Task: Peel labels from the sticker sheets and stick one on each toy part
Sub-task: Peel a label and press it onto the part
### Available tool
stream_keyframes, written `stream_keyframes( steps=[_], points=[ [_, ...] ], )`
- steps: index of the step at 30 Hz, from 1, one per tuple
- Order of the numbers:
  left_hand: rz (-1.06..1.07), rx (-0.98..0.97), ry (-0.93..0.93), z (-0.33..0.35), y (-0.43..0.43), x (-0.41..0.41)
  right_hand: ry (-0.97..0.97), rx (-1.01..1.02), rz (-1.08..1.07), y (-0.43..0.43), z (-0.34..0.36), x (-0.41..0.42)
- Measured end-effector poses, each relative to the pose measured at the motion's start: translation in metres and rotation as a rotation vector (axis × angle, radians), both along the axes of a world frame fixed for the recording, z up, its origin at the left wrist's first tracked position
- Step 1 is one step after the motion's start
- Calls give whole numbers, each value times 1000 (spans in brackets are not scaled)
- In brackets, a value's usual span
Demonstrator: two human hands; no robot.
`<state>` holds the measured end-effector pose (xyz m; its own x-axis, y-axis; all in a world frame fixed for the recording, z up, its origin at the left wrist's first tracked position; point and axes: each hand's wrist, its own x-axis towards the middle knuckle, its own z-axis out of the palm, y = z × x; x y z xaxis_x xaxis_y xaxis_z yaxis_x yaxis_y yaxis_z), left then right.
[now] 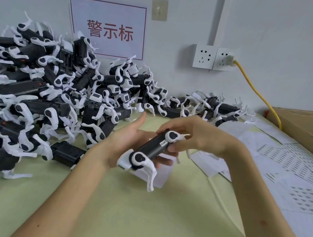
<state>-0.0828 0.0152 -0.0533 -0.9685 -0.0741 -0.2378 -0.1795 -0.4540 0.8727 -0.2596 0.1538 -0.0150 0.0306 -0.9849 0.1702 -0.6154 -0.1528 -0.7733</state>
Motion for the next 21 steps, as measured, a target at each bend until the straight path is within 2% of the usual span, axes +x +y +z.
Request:
stream_keyframes(
  steps=[2, 3, 4, 6, 8, 9, 10, 13, 16, 19, 21],
  points=[
    [54, 215, 74, 0, -3, 1, -77, -28, -56, 7, 8, -15],
    [131, 301, 130, 0, -4, 0, -179, -61, -110, 11, 11, -23],
    [268, 306, 168, -1, -6, -1, -344, -114, -189, 16, 15, -33],
    [565, 254, 191, -3, -10, -3, -928, -328, -254, 30, 19, -53],
    [741, 292, 207, -6, -12, -3, -1576, -643, -10, 43, 13, -74],
    [802, 318, 224, -7, -13, -2, -1773, -775, 105, 48, 6, -82],
    [859, 343, 227, -10, -14, -1, -1868, -852, 145, 52, 2, -89],
    [948, 405, 254, -9, -12, 1, -1795, -827, -35, 50, -10, -96],
    [1041, 348, 262, -7, -13, 1, -1693, -710, -236, 31, -13, -82],
    [1196, 164, 262, -2, -16, -1, -1521, -561, -329, 13, -12, -62],
    [1359, -139, 252, -2, -17, -1, -1366, -471, -329, 5, -11, -49]
  ],
)
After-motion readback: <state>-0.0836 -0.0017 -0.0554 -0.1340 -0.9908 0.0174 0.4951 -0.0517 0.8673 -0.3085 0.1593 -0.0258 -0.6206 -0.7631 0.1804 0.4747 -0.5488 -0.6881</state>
